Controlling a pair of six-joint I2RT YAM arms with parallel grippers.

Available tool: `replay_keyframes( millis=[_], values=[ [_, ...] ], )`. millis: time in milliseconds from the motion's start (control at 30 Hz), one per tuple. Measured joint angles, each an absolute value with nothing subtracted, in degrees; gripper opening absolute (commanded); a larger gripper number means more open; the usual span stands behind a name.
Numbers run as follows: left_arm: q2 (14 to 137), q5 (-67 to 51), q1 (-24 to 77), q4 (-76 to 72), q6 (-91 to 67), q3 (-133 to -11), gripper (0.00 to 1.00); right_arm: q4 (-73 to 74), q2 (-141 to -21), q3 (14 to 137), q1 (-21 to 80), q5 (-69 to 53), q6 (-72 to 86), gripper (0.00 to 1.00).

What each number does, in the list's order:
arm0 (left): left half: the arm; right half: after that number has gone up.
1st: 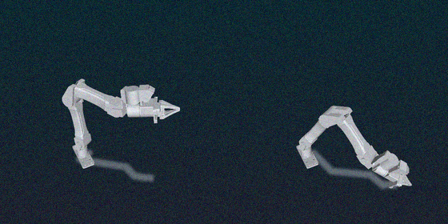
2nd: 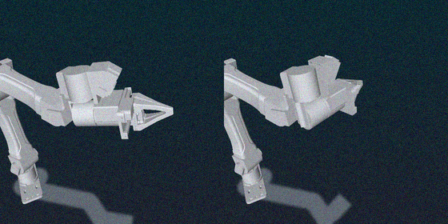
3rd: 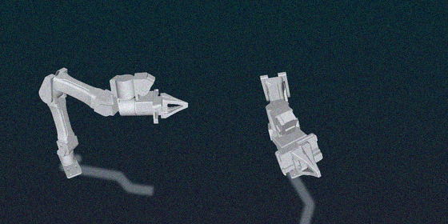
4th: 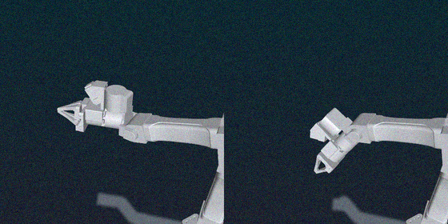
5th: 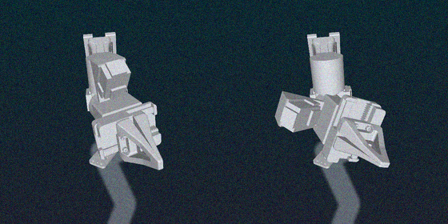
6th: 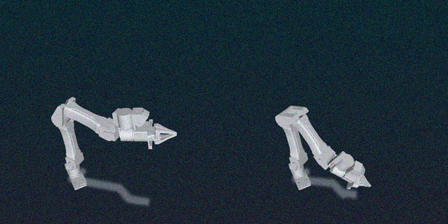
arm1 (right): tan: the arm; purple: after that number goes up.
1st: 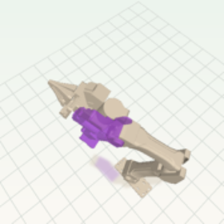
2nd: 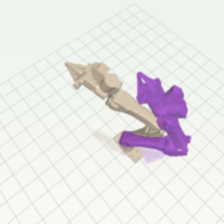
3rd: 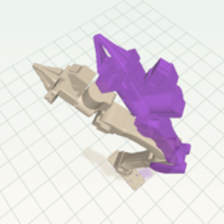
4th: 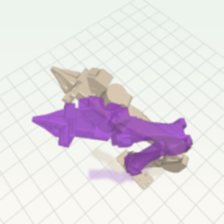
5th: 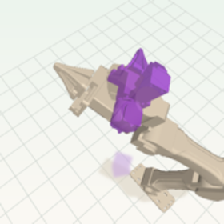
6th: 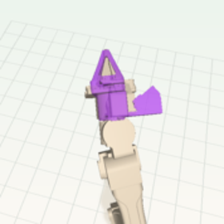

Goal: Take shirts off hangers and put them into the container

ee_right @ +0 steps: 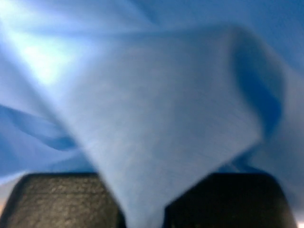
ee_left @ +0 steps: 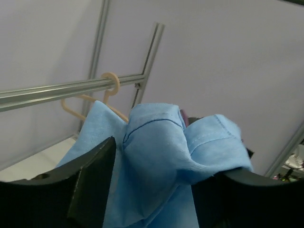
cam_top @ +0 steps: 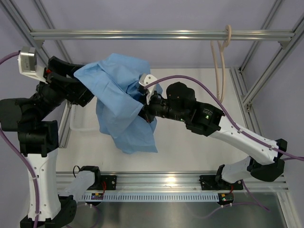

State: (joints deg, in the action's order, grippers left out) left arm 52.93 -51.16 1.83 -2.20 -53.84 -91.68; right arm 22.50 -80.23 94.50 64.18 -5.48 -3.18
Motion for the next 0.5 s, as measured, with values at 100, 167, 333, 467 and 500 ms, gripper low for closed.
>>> replay_keyframes(
  millis=[100,167,333,467,500],
  values=[
    [51.27,-51.03,1.83,-0.43,-50.63,-87.96,0.99,24.18,-79.81,95.85,64.18,-5.04,-2.98,0.0],
    [48.97,-50.85,1.85,0.8,-48.62,-84.38,0.99,26.11,-79.75,98.02,64.18,-4.49,-3.03,0.0],
    [43.51,-49.6,1.85,8.27,-39.62,-81.91,0.99,31.07,-79.77,106.17,64.18,-1.76,-3.88,0.0],
    [37.12,-48.9,1.85,10.35,-34.68,-79.55,0.99,33.21,-79.77,111.81,64.18,-0.16,-4.97,0.0],
    [35.53,-49.06,1.87,9.82,-34.41,-77.91,0.99,33.82,-79.81,113.01,64.18,0.01,-5.17,0.0]
  ],
)
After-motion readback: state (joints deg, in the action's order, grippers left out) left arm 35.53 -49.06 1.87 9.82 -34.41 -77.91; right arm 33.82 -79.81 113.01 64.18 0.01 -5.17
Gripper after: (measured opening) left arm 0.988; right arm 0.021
